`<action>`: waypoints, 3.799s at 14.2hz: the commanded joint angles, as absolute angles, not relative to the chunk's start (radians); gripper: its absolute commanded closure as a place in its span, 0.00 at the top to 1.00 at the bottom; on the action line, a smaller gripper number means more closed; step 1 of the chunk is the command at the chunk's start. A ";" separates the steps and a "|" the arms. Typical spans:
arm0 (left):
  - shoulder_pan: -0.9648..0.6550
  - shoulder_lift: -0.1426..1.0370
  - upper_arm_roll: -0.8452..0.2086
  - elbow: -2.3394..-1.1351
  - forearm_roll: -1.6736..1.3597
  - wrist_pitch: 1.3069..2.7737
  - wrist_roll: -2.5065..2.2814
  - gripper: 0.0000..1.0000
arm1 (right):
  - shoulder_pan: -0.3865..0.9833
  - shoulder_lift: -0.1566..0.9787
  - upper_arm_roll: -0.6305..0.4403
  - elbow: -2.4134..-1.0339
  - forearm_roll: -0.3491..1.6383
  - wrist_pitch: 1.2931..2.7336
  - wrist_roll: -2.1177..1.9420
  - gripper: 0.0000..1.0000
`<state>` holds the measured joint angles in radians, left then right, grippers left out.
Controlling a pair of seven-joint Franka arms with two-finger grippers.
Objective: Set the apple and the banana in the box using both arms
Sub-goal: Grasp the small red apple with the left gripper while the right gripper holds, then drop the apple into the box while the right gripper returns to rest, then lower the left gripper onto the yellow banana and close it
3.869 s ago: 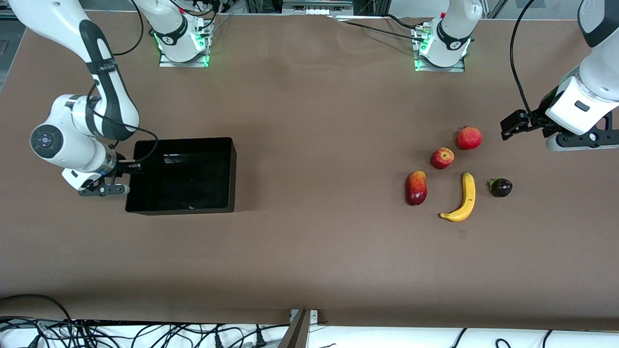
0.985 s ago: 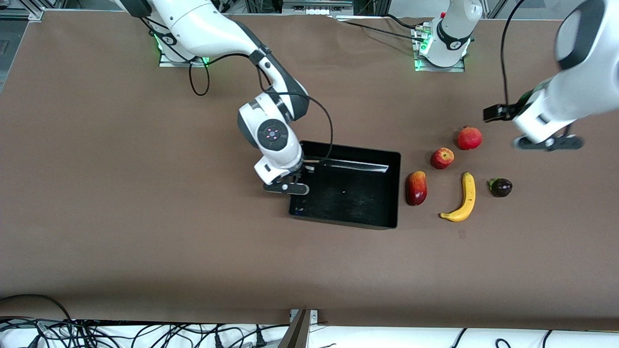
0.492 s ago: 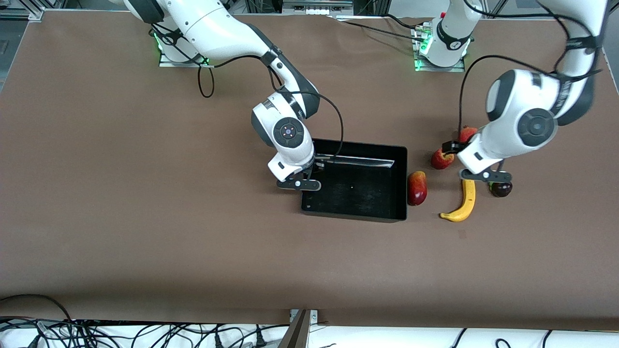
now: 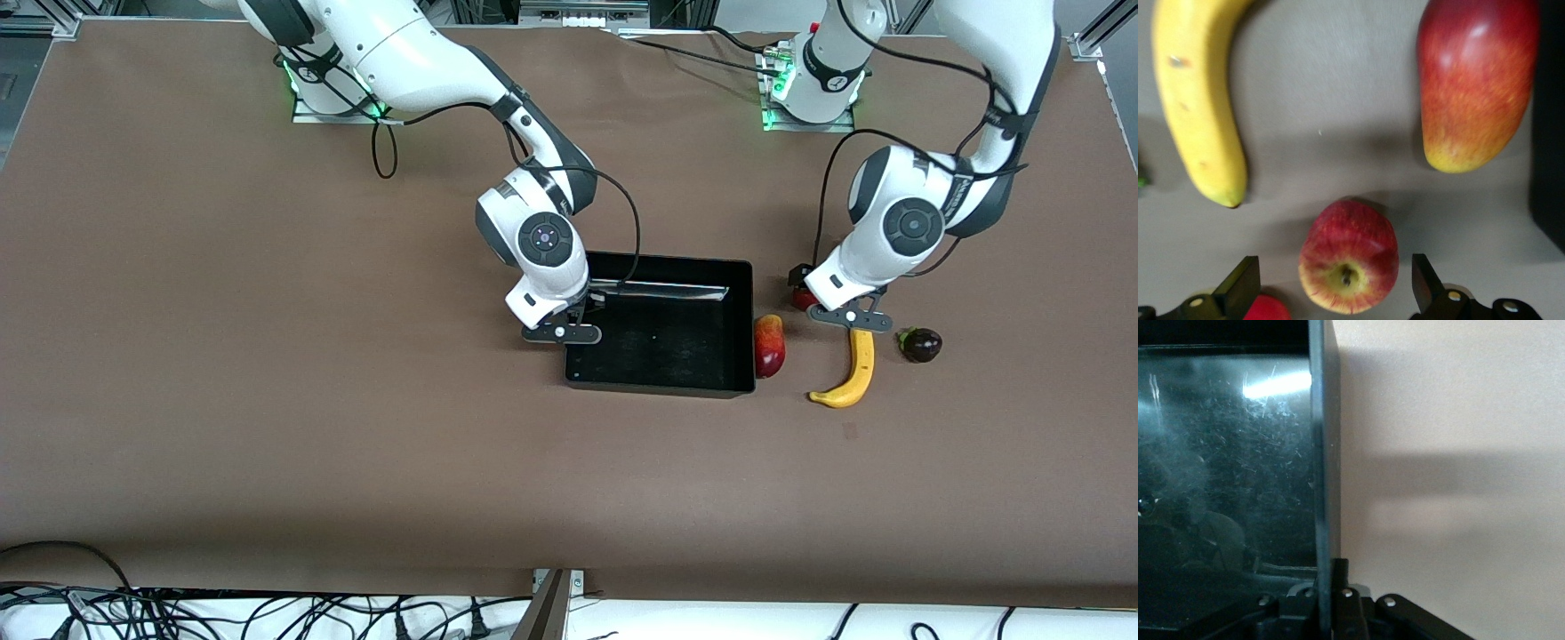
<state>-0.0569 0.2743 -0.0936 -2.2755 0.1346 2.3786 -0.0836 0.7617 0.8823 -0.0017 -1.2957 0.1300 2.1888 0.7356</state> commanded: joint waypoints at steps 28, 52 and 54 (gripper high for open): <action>-0.206 0.620 -0.325 -1.721 0.137 1.970 -0.532 1.00 | 0.178 0.026 -0.066 -1.680 0.075 1.664 0.006 1.00; 0.232 0.709 -0.311 -1.646 0.390 2.120 0.347 0.00 | 0.083 0.014 0.012 -1.605 -0.006 1.655 -0.003 1.00; 0.233 0.710 -0.311 -1.646 0.390 2.120 0.348 0.00 | 0.081 0.015 0.012 -1.605 -0.005 1.651 -0.002 1.00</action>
<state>0.2237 0.7303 -0.3042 -1.6279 0.3696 2.1204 0.3248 0.0986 0.0156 -0.0006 -1.6138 0.0036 1.6560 -0.0089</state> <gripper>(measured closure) 0.599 0.000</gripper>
